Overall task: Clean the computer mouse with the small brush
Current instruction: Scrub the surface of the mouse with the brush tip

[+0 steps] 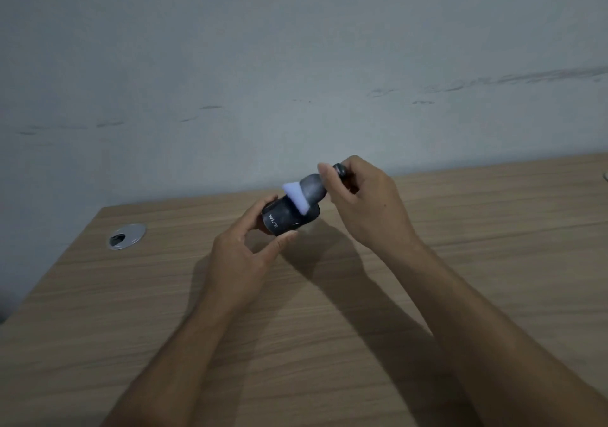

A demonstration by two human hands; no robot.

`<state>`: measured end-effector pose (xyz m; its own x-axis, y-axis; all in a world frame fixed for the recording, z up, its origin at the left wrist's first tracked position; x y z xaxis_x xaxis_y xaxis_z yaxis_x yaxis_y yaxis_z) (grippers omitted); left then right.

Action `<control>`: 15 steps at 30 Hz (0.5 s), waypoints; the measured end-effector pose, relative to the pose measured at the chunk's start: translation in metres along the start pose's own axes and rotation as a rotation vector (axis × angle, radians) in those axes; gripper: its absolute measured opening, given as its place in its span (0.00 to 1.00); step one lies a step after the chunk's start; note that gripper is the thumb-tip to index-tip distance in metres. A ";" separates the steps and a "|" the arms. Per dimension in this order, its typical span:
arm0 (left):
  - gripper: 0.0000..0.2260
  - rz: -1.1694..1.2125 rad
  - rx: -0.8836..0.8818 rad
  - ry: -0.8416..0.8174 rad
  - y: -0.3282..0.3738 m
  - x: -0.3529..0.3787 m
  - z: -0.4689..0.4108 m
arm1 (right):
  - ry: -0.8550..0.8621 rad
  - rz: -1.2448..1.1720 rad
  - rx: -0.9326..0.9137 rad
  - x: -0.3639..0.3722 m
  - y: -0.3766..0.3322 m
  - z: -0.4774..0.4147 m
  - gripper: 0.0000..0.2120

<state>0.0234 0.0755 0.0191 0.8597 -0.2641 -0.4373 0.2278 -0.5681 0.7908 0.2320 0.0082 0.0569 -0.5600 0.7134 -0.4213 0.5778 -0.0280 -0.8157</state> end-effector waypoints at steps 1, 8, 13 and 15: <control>0.29 0.021 -0.011 0.004 0.000 0.000 0.000 | -0.044 -0.025 -0.019 0.005 -0.003 0.002 0.20; 0.27 0.188 -0.046 0.040 -0.010 -0.002 0.002 | 0.075 0.156 -0.051 0.008 0.022 0.004 0.17; 0.24 0.208 -0.019 0.084 -0.015 0.003 -0.004 | 0.178 0.010 -0.031 0.003 0.012 0.011 0.17; 0.24 0.200 -0.031 0.092 -0.017 0.002 -0.005 | 0.175 -0.054 -0.095 0.004 -0.004 0.014 0.17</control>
<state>0.0234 0.0887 0.0072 0.9268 -0.2962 -0.2310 0.0613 -0.4874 0.8710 0.2190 0.0017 0.0528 -0.4847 0.8229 -0.2964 0.6078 0.0732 -0.7907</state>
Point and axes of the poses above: each hand's wrist, its own z-axis away from the middle knuckle, its own x-axis out of the palm, y = z × x, the point moved 3 cm from there along -z, towards the middle knuckle, and after that the axes turned 5 degrees about x, right-handed, at the moved point
